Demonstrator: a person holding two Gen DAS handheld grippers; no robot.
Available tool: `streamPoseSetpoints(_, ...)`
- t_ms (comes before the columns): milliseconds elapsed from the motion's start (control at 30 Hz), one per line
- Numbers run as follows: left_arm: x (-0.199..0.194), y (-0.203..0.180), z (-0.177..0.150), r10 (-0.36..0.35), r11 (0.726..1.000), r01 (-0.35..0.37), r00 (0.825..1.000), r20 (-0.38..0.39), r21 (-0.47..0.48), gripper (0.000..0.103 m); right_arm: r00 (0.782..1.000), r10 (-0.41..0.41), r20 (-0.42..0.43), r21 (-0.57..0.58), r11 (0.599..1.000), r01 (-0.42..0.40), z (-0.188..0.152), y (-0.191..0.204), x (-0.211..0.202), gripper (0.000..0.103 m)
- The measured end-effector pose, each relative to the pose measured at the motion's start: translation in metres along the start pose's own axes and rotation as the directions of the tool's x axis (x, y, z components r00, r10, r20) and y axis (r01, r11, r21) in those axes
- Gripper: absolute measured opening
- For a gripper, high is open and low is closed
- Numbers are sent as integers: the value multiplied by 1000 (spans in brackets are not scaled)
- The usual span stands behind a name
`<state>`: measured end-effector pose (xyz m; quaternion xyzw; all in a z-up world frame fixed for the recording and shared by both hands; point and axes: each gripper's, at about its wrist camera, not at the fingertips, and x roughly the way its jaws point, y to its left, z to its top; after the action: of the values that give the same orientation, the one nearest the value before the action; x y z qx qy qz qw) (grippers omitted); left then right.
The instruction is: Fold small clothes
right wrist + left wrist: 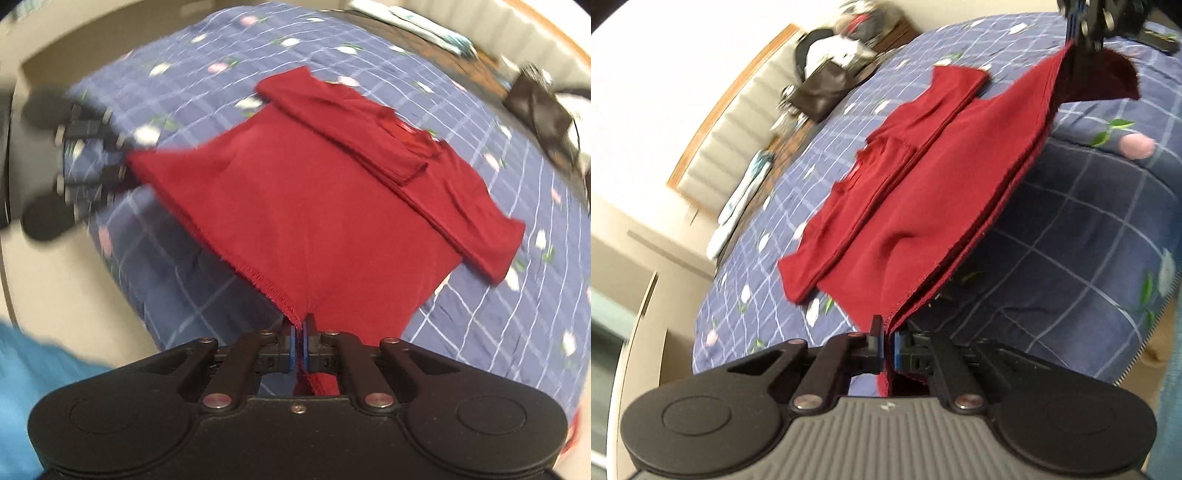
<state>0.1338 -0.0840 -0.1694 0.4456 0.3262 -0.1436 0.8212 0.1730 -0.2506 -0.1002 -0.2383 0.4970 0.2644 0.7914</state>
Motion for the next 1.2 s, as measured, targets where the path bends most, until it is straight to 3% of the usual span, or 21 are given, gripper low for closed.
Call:
streamPoseSetpoints(233, -30, -7, -10, -52, 993, 48, 998, 38, 112, 3, 998, -50, 22, -115, 992, 52, -19, 32, -19, 2)
streamPoseSetpoints(400, -58, -20, -31, -148, 978, 143, 989, 18, 155, 3, 1000, -20, -16, -138, 990, 18, -43, 57, -33, 2)
streamPoseSetpoints(567, -77, -16, -42, -230, 972, 232, 972, -45, 46, 3, 999, 20, -39, -72, 997, -23, -60, 79, -48, 2)
streamPoseSetpoints(733, -75, -1, -38, -234, 972, 233, 970, -60, -24, 4, 1000, 7, -26, -4, 1000, -7, -61, 87, -55, 2)
streamPoseSetpoints(967, -58, 37, -5, -230, 973, 229, 972, -41, -30, 4, 1000, -28, 13, 70, 997, 27, -38, 56, -57, 3)
streamPoseSetpoints(1200, -17, 91, 49, -282, 959, 281, 959, -21, -41, 4, 998, -13, 65, 152, 988, 3, 14, -23, -51, 3)
